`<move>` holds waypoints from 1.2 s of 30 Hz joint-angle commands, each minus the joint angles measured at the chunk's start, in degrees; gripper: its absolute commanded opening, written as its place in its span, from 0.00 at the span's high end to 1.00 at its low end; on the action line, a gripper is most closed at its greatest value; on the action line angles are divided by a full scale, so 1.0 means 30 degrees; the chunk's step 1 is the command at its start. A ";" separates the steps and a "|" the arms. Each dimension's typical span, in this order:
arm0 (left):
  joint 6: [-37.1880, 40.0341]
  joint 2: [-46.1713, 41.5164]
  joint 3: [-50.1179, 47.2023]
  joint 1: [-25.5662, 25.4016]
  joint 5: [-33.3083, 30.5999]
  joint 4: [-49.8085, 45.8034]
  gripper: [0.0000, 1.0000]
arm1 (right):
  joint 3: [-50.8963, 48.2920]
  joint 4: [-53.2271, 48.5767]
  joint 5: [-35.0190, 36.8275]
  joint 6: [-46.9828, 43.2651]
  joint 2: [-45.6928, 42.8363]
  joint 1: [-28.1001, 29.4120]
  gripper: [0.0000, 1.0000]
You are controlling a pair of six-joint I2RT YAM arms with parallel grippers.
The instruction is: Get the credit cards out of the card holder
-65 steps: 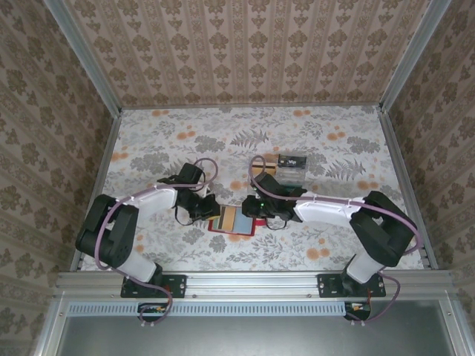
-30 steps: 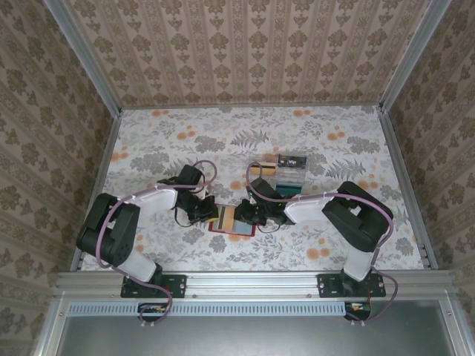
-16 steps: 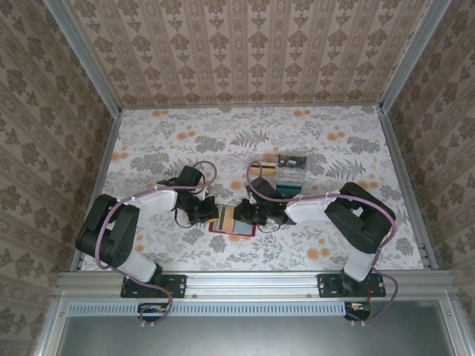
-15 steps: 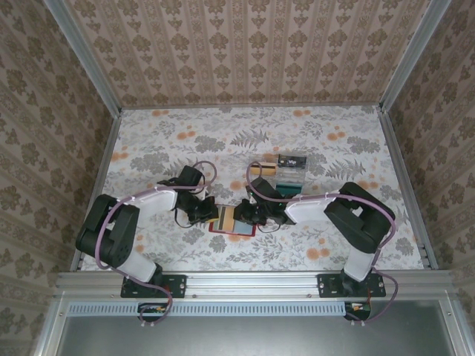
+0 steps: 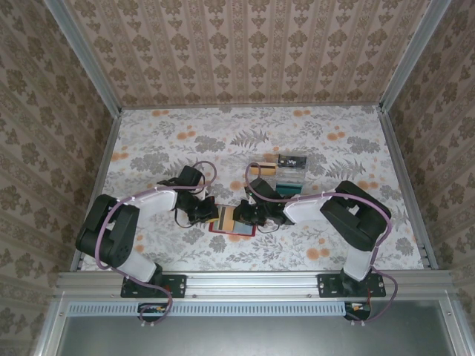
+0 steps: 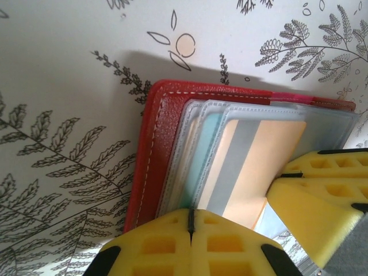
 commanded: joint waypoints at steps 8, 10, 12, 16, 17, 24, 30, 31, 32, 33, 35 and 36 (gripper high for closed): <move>-0.0391 0.0439 -0.0897 0.0101 -0.1844 -0.1739 1.00 | -0.0993 -0.0084 0.0050 0.0227 -0.0781 -0.0316 1.00; -0.0400 0.0447 -0.0978 0.0169 -0.1848 -0.1778 1.00 | -0.1256 -0.0095 0.0061 0.0199 -0.1018 -0.0417 1.00; -0.0399 0.0431 -0.1000 0.0174 -0.1862 -0.1814 1.00 | -0.1463 -0.0149 0.0106 0.0205 -0.1247 -0.0474 1.00; -0.0359 0.0410 -0.0964 0.0189 -0.1826 -0.1824 1.00 | -0.1629 -0.0130 0.0008 0.0136 -0.1393 -0.0542 1.00; -0.0337 0.0377 -0.0928 0.0175 -0.1783 -0.1783 1.00 | -0.1601 -0.0049 -0.0053 0.0135 -0.1375 -0.0552 1.00; -0.0223 -0.0145 -0.0722 0.0202 -0.1763 -0.1946 1.00 | -0.1605 0.0160 -0.0106 0.0159 -0.1399 -0.0664 1.00; -0.0216 -0.1030 -0.0459 -0.0020 -0.0807 -0.1309 0.95 | -0.1577 0.0676 -0.0353 0.0305 -0.1042 -0.0767 1.00; -0.0237 -0.1277 -0.0348 -0.0045 -0.0837 -0.1342 0.93 | -0.1612 0.0872 -0.0377 0.0463 -0.0966 -0.0776 1.00; -0.0238 -0.1522 -0.0215 -0.0133 -0.0795 -0.1350 0.89 | -0.1678 0.1048 -0.0348 0.0553 -0.0920 -0.0751 1.00; -0.0180 -0.1738 -0.0062 -0.0188 -0.0719 -0.1311 0.89 | -0.1715 0.1113 -0.0351 0.0587 -0.0929 -0.0754 1.00; -0.0172 -0.2014 0.0174 -0.0291 -0.0744 -0.1433 0.89 | -0.1687 0.1023 -0.0335 0.0519 -0.0942 -0.0773 1.00; -0.0216 -0.2100 0.0264 -0.0316 -0.0764 -0.1484 0.89 | -0.1693 0.0920 -0.0294 0.0483 -0.1014 -0.0763 1.00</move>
